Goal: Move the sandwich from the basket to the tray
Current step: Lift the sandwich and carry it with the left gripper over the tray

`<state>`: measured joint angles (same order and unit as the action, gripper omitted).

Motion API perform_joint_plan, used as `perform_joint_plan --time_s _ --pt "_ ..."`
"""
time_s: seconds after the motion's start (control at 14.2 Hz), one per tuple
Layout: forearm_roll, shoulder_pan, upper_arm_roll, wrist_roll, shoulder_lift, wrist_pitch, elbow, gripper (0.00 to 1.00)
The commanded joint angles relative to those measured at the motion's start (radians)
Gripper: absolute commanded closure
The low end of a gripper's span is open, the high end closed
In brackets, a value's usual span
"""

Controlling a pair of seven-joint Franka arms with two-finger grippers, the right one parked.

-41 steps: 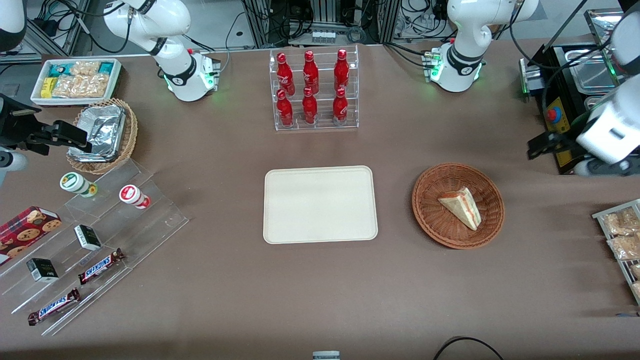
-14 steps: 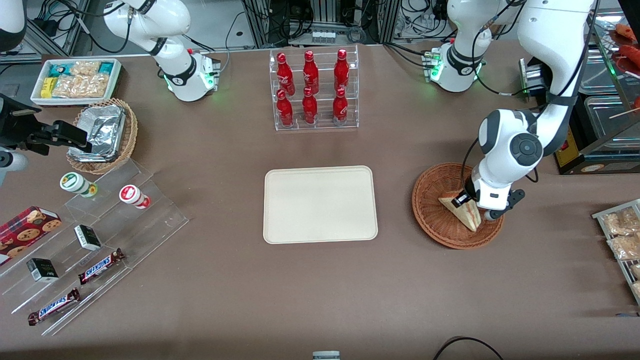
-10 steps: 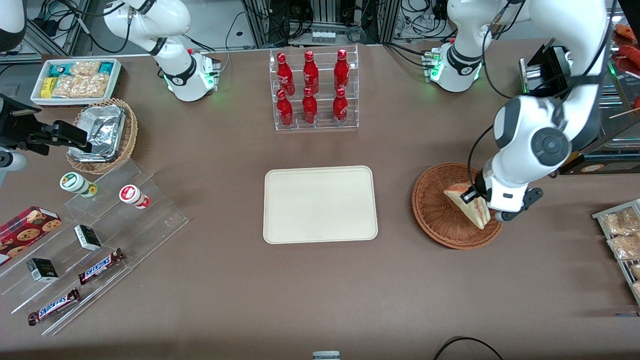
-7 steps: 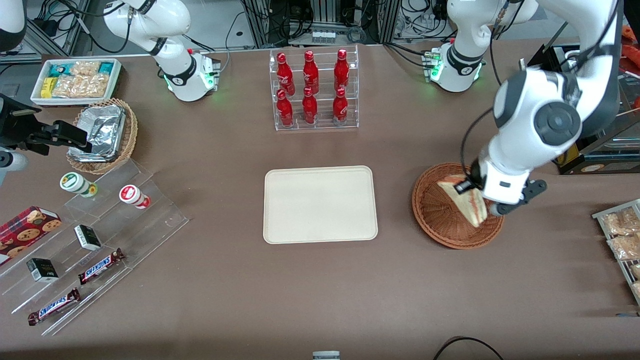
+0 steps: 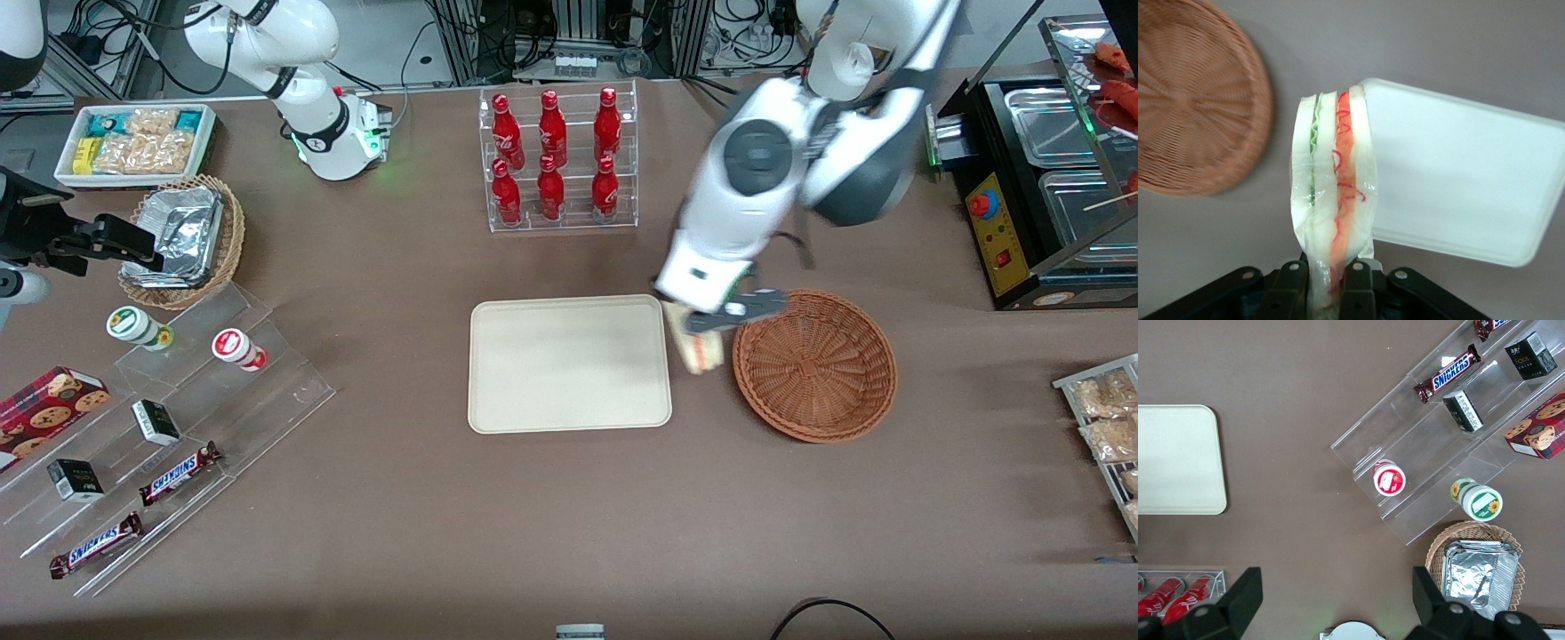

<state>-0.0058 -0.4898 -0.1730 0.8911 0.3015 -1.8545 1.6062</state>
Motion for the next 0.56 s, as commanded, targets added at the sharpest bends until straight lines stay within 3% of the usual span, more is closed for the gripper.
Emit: perform_joint_plan --time_s 0.0,0.28,0.49 --pt "0.007 -0.099 0.013 0.045 0.189 0.015 -0.201 1.0" --pt "0.01 -0.164 0.015 0.031 0.306 -0.124 -0.233 1.0" --pt "0.061 -0.197 0.015 0.019 0.372 -0.173 -0.233 1.0"
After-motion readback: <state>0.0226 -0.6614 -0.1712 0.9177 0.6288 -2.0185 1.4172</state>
